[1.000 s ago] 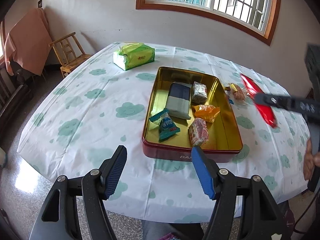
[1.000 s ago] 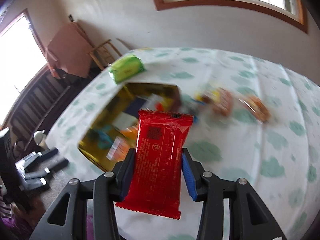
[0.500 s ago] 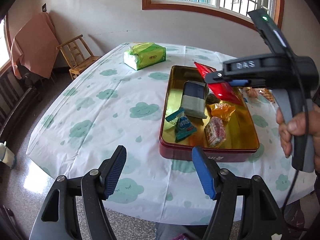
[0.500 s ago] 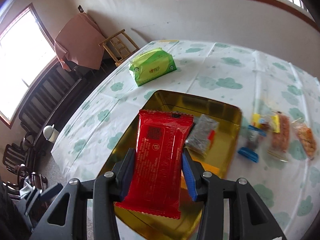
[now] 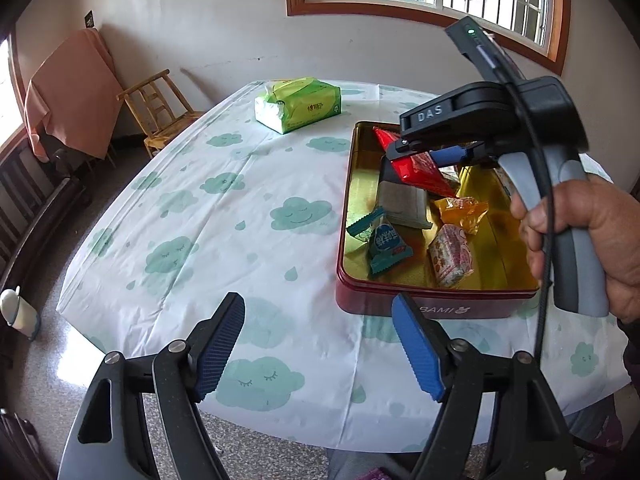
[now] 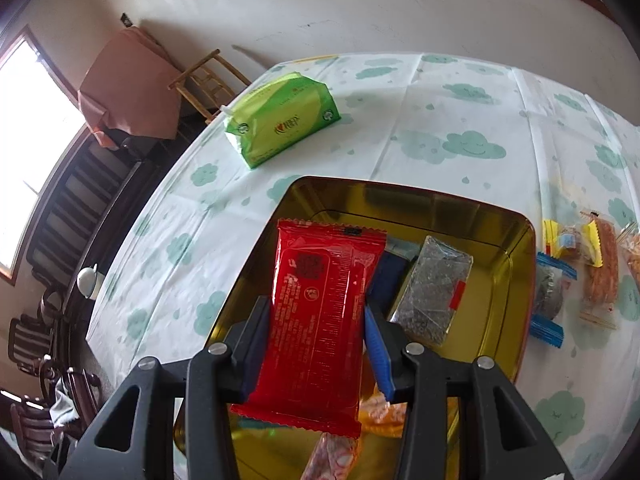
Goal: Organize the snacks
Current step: 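Carry the red wrapped bar into the gold tin and open the right gripper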
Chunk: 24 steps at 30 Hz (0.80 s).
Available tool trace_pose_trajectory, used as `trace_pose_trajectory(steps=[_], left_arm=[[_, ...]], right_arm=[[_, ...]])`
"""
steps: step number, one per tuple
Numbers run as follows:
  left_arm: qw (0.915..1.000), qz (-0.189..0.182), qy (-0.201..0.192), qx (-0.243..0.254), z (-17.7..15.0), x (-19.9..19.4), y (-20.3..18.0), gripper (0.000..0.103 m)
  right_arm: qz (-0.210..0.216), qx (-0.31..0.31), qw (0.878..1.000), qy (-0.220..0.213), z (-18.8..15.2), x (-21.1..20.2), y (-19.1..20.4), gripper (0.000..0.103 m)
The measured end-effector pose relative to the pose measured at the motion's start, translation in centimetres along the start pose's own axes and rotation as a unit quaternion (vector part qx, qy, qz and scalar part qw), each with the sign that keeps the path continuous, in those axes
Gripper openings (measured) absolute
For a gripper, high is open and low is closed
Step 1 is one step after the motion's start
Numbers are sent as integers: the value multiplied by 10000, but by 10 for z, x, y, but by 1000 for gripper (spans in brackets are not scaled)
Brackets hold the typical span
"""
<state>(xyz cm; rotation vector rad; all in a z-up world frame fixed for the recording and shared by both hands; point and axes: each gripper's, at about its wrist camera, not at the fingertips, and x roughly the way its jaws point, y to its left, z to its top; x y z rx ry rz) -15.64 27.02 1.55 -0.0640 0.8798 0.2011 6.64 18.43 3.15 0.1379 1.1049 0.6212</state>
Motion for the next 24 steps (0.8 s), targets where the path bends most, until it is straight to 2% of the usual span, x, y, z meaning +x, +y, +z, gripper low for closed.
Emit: trace_pose_trajectory(steps=[16,24], left_arm=[[9999,24,120,32,-4,12,4,74],[9998,46,168,49,-4,14,1,75]], right_arm=[[132,266,9994,161,3,22,9,47],[272,316,9991,56,5,17,9,47]])
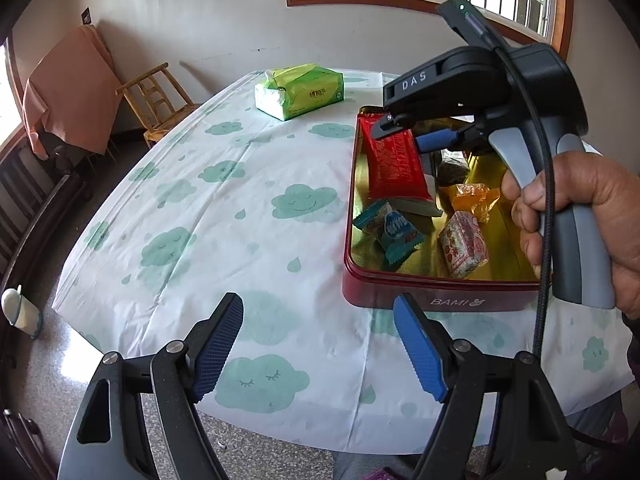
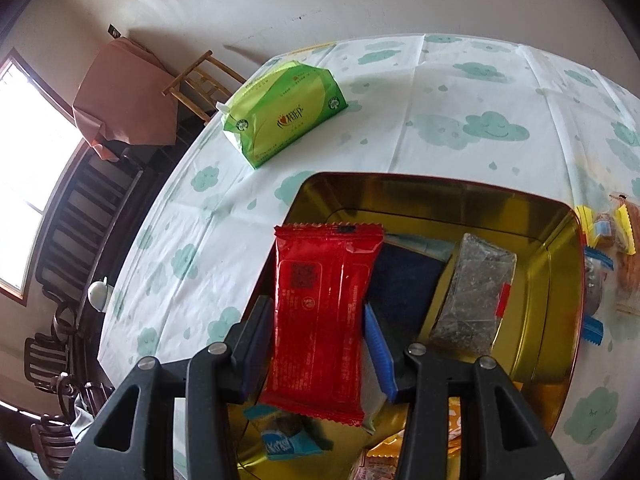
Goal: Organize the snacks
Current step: 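Carry the red wrapped bar into the gold tin and open the right gripper, then move both grippers back toward the remaining snacks on the table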
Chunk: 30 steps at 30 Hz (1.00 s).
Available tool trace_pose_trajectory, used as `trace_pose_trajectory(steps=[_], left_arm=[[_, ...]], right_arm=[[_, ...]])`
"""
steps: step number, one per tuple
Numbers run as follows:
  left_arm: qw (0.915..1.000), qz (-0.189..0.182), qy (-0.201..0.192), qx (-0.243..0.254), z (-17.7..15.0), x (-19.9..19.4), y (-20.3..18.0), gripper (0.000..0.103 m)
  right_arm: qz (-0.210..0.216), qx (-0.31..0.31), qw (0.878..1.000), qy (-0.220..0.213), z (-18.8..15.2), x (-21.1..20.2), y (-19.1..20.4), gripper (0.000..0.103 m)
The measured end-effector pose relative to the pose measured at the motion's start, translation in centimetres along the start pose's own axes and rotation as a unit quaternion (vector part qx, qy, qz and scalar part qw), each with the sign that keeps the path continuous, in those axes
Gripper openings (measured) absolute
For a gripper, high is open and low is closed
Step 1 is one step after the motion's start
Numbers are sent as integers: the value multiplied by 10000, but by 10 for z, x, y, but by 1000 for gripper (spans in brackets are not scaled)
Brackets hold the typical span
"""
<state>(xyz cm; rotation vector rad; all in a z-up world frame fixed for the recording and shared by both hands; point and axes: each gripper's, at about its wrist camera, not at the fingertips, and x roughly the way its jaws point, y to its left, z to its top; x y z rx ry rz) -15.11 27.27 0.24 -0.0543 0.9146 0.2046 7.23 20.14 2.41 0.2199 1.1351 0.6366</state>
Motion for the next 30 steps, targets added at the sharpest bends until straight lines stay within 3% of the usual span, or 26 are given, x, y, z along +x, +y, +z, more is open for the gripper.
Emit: trace_pose_trajectory(steps=[15,20,23,30], left_arm=[[9997,61,60,227,3,-3,-20,78],[9994,102,30,330,5,-8,-30,78],[9992,111,21,392,6,-10,-36,79],[9979,137,1,628,6,-15,-59,80]], right_arm=[[692,-178,9967,-394,-6,-31,0,47],[732,-364,9946,-633,-15,-55,-4,48],[660,-558,9919,-930,-25,-79,-12,49],[27,-815,9864,-1429,-56,-133,-53,54]])
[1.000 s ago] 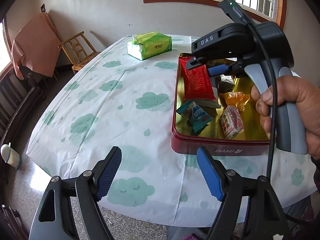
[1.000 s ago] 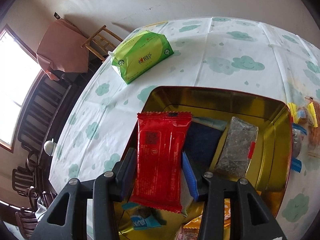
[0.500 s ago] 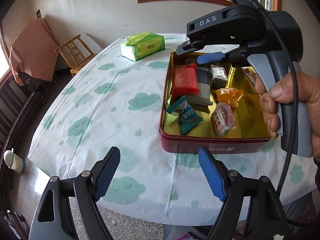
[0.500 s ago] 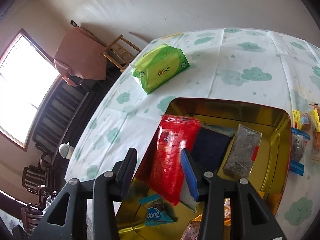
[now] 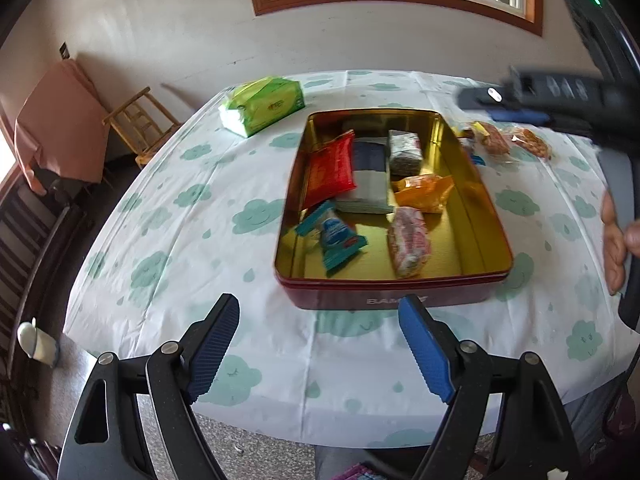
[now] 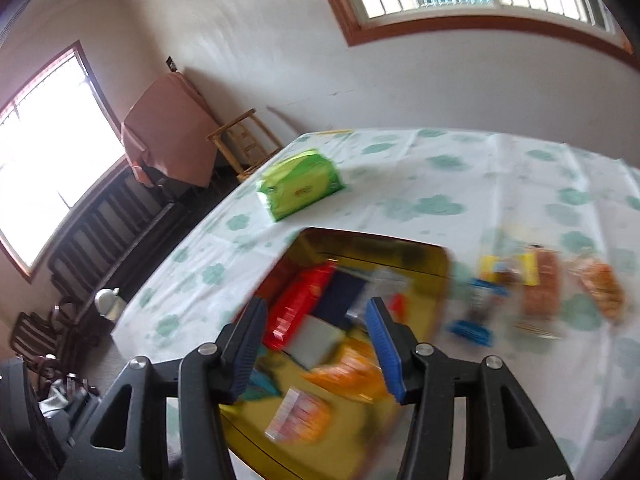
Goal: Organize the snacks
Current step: 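Move both grippers back toward the remaining snacks on the table, then grasp the clear bag of orange rice crackers with the left gripper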
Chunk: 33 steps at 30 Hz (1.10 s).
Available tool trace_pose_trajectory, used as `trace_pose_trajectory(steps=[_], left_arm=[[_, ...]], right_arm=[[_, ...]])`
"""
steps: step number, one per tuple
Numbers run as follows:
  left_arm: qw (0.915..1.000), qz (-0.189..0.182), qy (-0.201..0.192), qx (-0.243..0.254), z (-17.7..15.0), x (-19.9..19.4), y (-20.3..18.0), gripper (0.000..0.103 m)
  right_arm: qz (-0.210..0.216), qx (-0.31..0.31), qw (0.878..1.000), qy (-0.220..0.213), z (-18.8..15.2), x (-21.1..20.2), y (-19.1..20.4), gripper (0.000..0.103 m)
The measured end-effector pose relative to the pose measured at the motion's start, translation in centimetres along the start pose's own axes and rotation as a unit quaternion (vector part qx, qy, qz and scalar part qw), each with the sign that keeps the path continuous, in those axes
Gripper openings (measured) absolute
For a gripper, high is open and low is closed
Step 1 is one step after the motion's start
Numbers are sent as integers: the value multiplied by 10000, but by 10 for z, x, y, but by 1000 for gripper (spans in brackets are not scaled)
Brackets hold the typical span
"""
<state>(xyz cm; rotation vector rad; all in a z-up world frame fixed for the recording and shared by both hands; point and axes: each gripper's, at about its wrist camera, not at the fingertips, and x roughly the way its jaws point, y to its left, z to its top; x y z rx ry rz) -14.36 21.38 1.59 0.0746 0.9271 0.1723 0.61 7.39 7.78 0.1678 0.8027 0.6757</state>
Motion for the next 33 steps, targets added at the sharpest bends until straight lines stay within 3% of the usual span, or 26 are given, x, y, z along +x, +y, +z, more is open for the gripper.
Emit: trace_pose_trajectory(steps=[8,15,23,27,33], left_arm=[[9996,6,-34,268,5,-7,-26,80],[9987,21,-18,512,11,-9,-50,80],[9965,-146,-49,817,24,-13,-79,80],[9941,-431,-73,992,40,-15,-93,80],[9908,-1009,46,897,86,-7,-110,80]], right_arm=[[-1143,-43,9934,-2,-45,-38,-77,58],[-2169,252,9758,96,-84,-70,-159,58],[-3005,446,9526,150,-105,-90,-216,61],[-3112,749,9473,157,-114,-94,-237,62],[-2871,1012,9525,1,-114,-99,-248,65]])
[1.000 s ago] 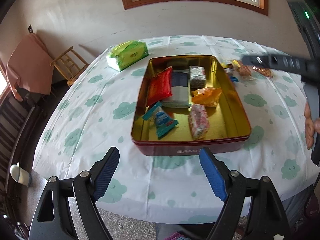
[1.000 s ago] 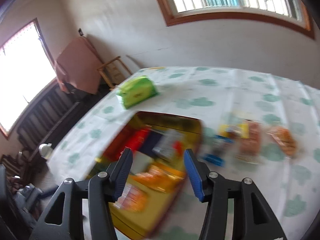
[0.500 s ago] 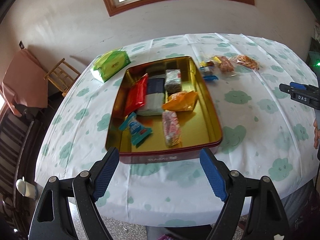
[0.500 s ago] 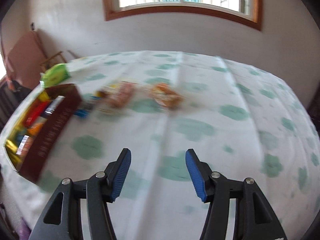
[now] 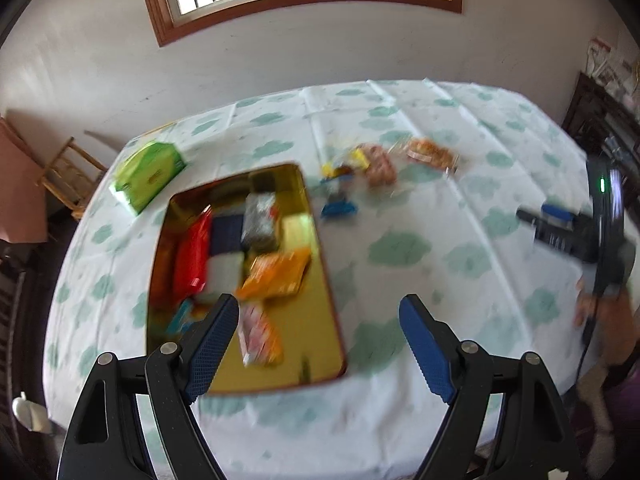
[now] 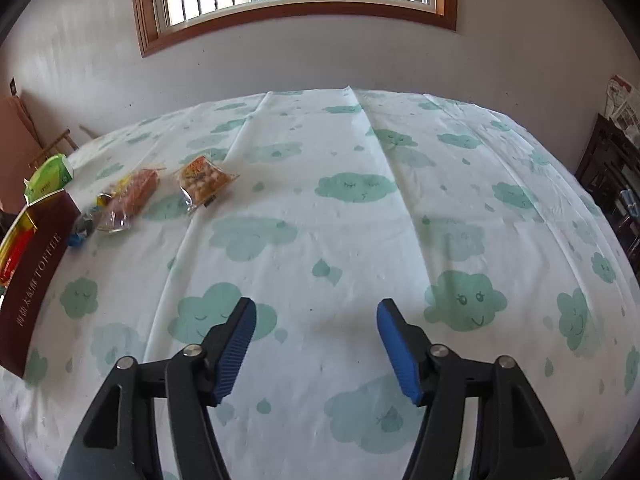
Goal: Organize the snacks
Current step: 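Grasp the clear bag of orange rice crackers with the left gripper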
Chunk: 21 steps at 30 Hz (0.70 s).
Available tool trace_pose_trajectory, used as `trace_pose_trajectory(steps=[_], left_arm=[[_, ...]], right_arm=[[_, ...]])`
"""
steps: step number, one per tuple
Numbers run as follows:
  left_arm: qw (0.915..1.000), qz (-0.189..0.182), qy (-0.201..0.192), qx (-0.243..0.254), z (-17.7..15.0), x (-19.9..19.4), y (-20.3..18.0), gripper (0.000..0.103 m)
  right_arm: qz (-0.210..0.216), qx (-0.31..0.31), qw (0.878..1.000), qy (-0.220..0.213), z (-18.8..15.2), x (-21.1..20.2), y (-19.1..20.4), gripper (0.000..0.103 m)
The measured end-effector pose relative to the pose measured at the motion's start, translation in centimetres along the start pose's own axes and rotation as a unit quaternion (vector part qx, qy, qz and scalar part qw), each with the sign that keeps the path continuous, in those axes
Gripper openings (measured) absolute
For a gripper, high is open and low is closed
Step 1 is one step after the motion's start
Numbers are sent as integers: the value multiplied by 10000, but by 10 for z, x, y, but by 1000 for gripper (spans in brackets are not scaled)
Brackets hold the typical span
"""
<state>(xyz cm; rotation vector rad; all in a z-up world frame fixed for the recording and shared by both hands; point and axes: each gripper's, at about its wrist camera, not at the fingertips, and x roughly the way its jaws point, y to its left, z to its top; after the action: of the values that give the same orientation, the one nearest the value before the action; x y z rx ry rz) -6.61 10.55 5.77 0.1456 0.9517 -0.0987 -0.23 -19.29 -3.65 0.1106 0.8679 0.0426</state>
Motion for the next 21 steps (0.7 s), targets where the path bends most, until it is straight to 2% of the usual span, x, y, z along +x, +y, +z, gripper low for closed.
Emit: trace_pose_trajectory(steps=[4,5,7,8,10,15,21], left_arm=[[9996,-293,13,38,40,14,-10,76],[9996,-270,24,110,50,20,-14,73],[9989,-316,156,295,68,34,-25,57],[9984,-344,270,357,75,43,-31,56],[9975,-432,416,384,85,56,-39,58],[9956,-536,472,602,102,80,-61,65],[9938,-549,797,541,126,122,-71,64]], right_arm=[[135,-110,9998,-67,-1,-3,5,65],[175,-117,9998,-74,-1,-3,6,66],[257,-68,9996,-91,-1,-4,4,66],[314,-41,9995,-95,-1,-5,3,66],[442,45,9990,-95,-1,-5,0,66],[646,178,9976,-163,-3,-7,-5,66],[882,269,9956,-160,-3,-7,-9,66]])
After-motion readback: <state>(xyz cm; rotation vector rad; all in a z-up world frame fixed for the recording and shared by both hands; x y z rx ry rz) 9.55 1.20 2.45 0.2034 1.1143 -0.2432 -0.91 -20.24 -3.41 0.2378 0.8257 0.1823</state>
